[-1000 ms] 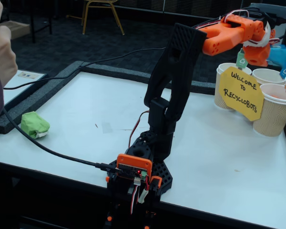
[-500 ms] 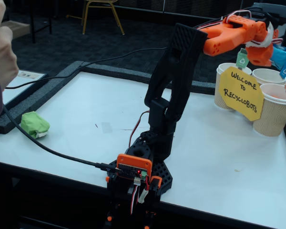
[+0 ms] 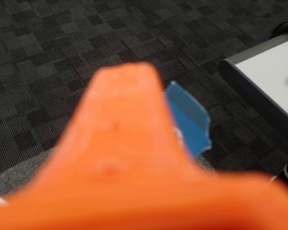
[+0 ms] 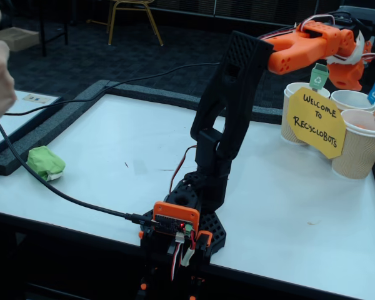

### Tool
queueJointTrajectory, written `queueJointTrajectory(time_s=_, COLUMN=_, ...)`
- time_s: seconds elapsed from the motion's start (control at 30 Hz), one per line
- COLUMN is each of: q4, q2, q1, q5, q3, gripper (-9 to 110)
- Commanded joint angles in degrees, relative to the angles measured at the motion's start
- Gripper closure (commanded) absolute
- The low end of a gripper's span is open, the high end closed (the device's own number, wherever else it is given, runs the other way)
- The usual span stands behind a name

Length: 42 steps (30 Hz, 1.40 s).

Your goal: Sort rubbish by color.

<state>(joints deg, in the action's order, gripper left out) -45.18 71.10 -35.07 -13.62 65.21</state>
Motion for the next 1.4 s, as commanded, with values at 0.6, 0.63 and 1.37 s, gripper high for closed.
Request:
queueJointTrajectory(time_s=0.6, q4=-29.0, q2=48.3, q1=17.1, q5=0.4, q3=9.2, gripper=101)
queueJointTrajectory(time_s=0.63, q4=-29.2, q2=51.2, q1=17.9, q5=0.5, q3=11.7, gripper=101)
queueJointTrajectory(time_s=1.37, q4=-45.9, q2=97.8, q1=57.1, q5=0.3, q3=49.2, gripper=101)
